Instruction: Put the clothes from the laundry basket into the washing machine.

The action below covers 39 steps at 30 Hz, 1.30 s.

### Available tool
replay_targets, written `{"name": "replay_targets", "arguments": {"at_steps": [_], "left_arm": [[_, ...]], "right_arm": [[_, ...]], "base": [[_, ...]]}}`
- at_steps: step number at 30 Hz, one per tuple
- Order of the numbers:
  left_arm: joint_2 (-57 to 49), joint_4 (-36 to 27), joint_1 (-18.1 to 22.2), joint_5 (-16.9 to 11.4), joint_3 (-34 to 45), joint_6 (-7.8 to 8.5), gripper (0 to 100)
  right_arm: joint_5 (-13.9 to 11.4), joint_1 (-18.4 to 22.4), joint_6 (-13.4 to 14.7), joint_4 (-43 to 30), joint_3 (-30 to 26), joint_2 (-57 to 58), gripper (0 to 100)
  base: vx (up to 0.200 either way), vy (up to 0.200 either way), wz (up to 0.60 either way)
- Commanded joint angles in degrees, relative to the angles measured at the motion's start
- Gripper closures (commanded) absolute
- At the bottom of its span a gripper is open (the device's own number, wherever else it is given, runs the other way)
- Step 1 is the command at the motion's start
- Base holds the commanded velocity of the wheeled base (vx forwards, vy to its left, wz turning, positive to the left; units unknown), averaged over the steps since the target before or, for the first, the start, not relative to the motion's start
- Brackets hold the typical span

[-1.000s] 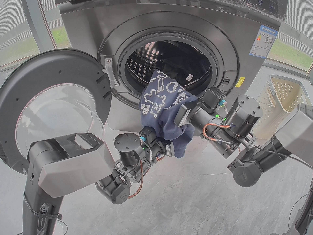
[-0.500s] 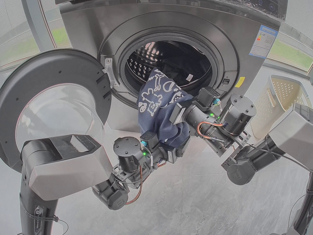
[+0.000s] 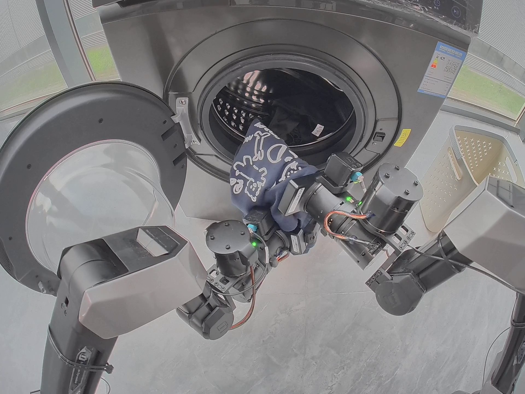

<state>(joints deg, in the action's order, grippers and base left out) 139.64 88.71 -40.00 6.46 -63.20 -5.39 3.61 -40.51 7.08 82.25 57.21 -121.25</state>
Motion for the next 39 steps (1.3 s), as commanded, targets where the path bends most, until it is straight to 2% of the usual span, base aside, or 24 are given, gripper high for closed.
{"name": "replay_targets", "arguments": {"at_steps": [1,5,6,15,21,24,25,30,39], "left_arm": [[2.3,0.0,0.8,1.3,-2.0,-0.06,0],[2.5,0.1,1.3,2.9,-3.2,-0.15,0],[2.5,0.1,1.3,2.9,-3.2,-0.24,100],[2.5,0.1,2.6,2.9,-3.2,-0.59,100],[0.0,0.1,4.9,3.4,-2.8,-0.94,100],[-2.4,0.1,5.3,3.6,-2.0,-1.82,100],[-4.5,0.1,5.4,3.6,-1.3,-2.26,100],[-10.6,0.1,4.5,3.6,3.2,-2.35,100],[-17.6,0.1,2.8,3.5,8.0,-2.7,100]], "right_arm": [[0.4,-0.8,0.0,-0.1,-0.2,0.4,100],[0.5,-1.2,0.4,-0.1,-0.2,0.7,100],[0.7,-1.2,0.4,-0.1,-0.2,0.7,100],[0.7,-1.2,0.5,-0.1,-0.3,0.9,100],[0.7,0.0,0.6,0.5,-4.5,4.7,100],[0.6,1.5,0.7,0.2,-6.3,6.5,100],[0.6,3.4,0.7,0.1,-7.0,7.0,100],[0.6,6.9,0.8,-0.1,-8.8,6.9,100],[0.6,8.9,1.6,0.6,-11.0,3.2,100]], "base": [[0.0,0.0,0.0],[0.0,0.0,0.0],[0.0,0.0,0.0],[0.0,0.0,0.0],[0.0,0.0,0.0],[0.0,0.0,0.0],[0.0,0.0,0.0],[0.0,0.0,0.0],[0.0,0.0,0.0]]}}
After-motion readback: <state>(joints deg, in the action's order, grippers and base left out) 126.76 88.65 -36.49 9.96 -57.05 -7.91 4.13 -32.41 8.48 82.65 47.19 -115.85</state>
